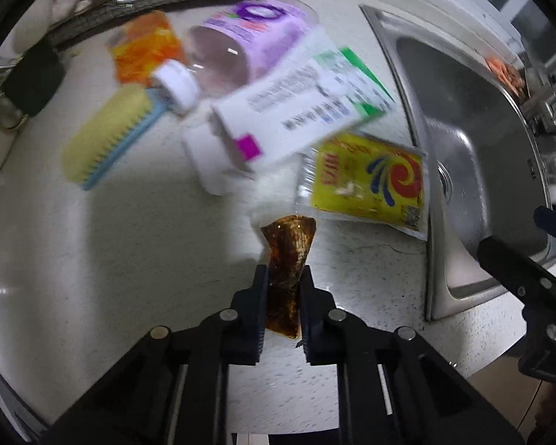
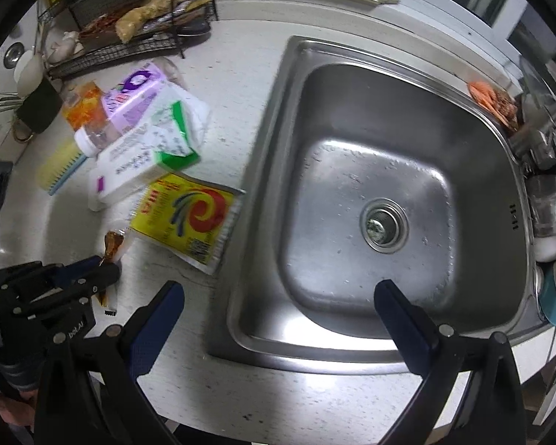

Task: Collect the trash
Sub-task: 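Grasp the brown sauce packet with the left tool while the right tool grasps the yellow Angel packet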

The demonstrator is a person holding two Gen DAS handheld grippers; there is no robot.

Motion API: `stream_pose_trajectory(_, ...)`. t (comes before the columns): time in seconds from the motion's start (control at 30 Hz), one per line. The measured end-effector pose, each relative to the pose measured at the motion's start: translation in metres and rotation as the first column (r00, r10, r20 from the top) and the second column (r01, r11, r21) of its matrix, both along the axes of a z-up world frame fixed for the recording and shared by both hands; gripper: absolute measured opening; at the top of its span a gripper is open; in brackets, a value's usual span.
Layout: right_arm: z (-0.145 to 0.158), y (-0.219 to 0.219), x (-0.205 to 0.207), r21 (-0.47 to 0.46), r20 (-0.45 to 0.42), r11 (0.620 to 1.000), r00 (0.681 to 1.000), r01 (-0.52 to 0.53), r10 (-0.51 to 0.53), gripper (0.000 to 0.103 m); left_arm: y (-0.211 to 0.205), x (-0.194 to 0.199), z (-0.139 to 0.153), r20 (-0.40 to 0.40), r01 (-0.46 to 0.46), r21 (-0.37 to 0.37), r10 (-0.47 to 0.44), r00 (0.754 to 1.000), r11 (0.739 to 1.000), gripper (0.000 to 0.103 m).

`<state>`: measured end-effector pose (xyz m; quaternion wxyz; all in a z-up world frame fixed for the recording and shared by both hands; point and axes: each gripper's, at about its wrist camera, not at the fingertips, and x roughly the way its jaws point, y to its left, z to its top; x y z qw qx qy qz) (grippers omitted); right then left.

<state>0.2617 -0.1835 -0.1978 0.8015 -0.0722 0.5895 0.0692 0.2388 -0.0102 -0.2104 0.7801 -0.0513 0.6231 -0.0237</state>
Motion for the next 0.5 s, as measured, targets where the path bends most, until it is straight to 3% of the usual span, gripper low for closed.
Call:
stream_pose_trajectory(0.27, 0.006, 0.037, 0.017, 0.062, -0.008, 0.995, 0.997, -0.073, 0.074, 0.103, 0.051, 0.010, 0.036, 0.085, -0.063, 0.031, 0.060, 0.995, 0.998, 0.013)
stream_pose_trajectory(0.5, -0.009, 0.059, 0.028, 0.042, -0.047, 0.985, 0.985, -0.165, 0.167, 0.103, 0.058, 0.014, 0.022, 0.069, -0.101, 0.035, 0.098, 0.993, 0.994, 0.013)
